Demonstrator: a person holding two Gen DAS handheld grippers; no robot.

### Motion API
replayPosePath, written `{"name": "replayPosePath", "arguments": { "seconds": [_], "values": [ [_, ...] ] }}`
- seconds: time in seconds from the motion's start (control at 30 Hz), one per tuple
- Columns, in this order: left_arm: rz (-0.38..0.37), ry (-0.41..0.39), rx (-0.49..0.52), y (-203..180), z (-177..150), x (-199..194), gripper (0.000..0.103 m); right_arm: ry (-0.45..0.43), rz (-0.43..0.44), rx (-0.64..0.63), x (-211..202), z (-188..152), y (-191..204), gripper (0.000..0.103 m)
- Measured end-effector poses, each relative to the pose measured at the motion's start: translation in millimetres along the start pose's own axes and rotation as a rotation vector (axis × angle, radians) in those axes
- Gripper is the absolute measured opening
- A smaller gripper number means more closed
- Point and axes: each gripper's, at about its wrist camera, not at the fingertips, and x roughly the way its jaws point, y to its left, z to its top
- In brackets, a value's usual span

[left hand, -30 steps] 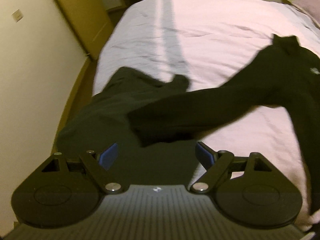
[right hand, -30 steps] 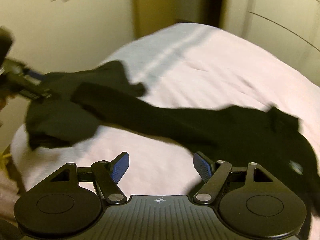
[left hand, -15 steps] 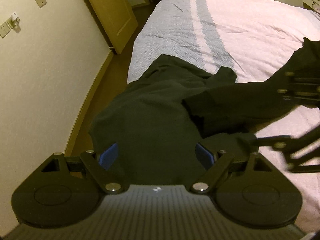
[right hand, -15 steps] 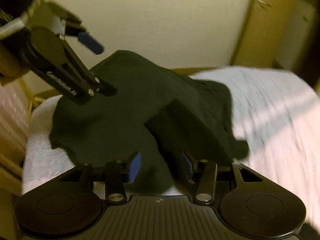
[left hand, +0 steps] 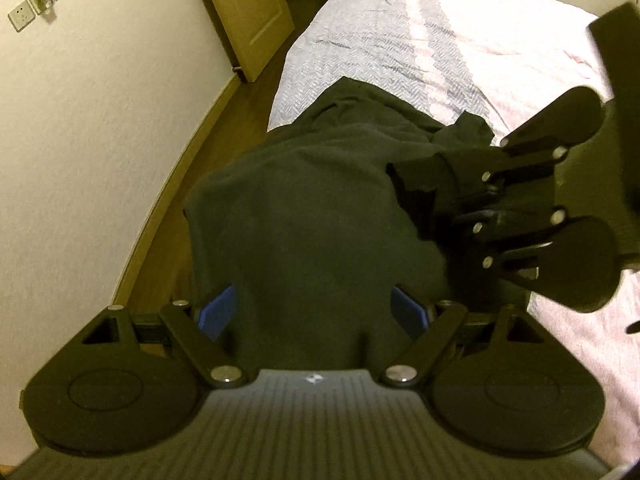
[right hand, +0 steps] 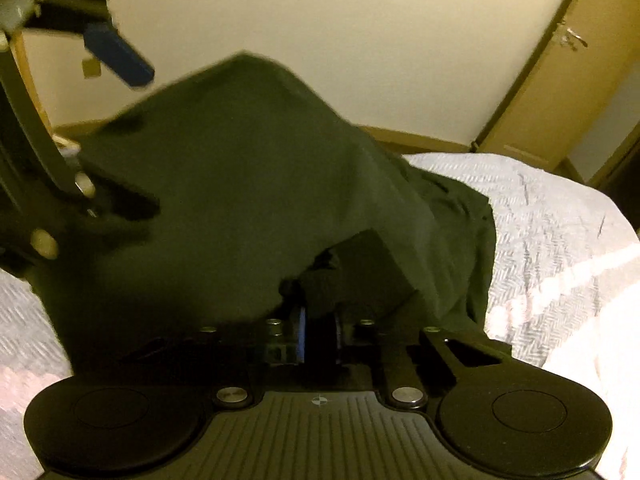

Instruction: Fold clothes

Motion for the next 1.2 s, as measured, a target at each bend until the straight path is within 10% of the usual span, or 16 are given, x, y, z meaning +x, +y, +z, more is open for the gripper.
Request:
{"name": "replayPosePath", "arguments": {
  "seconds": [0.33,0.5,0.63,0.9,1.2],
  "values": [
    [-0.130,-0.125,0.135,-78.4,42.3,-8.4,0.082,-0.427,-0.171,0.587,-193.1,-69.8,-145.6,0.011],
    [-0.238,-0.208,0.250,-161.9,69.0,-21.0,0.082,-0.692,-0.562,0.933,-355.6,-202.5,-212.7,0.011],
    [-0.317,-0.234,0.327,-242.5,75.4,-26.7,0.082,-0.707,-0.774,1.267,-411.6,-350.8,-219.9,0.011],
    [-0.342,-0.180,0.388,-367.6,60.0,-31.4,0.082,-0.454,-0.674,1.749,-381.1,-580.0,-207.9,0.011],
    [-0.288,-0.210,0.620,-448.4,42.9,-33.8,0.081,-0.603,-0.541,1.745,-411.6,-638.7,-214.6,0.011]
  ]
}}
